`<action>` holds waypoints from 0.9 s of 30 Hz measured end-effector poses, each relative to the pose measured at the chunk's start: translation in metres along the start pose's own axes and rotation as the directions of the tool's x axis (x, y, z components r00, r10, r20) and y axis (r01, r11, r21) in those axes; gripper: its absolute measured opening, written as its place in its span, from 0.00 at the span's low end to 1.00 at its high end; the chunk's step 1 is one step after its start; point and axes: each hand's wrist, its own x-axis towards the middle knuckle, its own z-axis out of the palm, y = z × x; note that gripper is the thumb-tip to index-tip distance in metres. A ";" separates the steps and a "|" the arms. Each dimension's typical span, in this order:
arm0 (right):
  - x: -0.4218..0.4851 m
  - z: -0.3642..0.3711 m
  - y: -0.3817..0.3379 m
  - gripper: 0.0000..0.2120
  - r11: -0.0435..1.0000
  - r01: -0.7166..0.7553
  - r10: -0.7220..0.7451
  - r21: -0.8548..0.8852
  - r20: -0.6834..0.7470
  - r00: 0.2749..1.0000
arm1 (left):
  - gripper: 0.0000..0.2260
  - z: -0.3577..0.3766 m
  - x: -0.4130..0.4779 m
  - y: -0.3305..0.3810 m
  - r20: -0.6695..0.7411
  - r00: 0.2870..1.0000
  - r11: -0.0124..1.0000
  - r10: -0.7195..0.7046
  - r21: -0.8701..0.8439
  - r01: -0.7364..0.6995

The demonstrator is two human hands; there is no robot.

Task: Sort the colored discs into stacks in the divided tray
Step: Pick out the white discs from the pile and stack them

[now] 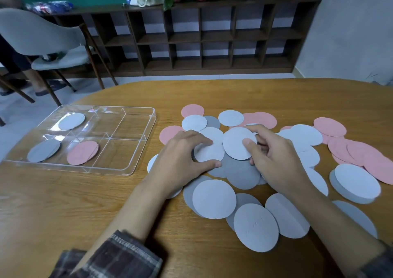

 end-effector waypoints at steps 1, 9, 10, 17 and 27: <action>0.000 0.000 -0.001 0.10 1.000 -0.002 0.002 -0.007 -0.004 1.000 | 0.24 -0.001 0.000 0.000 -0.003 1.000 1.000 0.005 0.010 -0.005; -0.002 -0.002 -0.003 0.11 0.999 -0.046 0.045 -0.014 -0.021 0.999 | 0.23 -0.007 -0.003 0.012 -0.135 0.988 0.990 0.077 -0.109 -0.092; -0.002 -0.002 -0.004 0.12 0.999 -0.054 0.054 -0.007 -0.010 0.998 | 0.24 -0.007 -0.004 0.015 -0.153 0.984 0.984 0.094 -0.134 -0.115; -0.004 0.000 -0.009 0.15 0.979 -0.149 0.132 0.142 0.124 0.984 | 0.26 0.007 -0.001 0.017 -0.226 0.947 0.942 0.228 -0.195 -0.273; -0.007 0.002 -0.008 0.11 1.000 0.017 -0.015 -0.009 0.143 0.990 | 0.22 0.008 -0.002 0.019 -0.118 0.976 0.943 0.185 -0.258 -0.210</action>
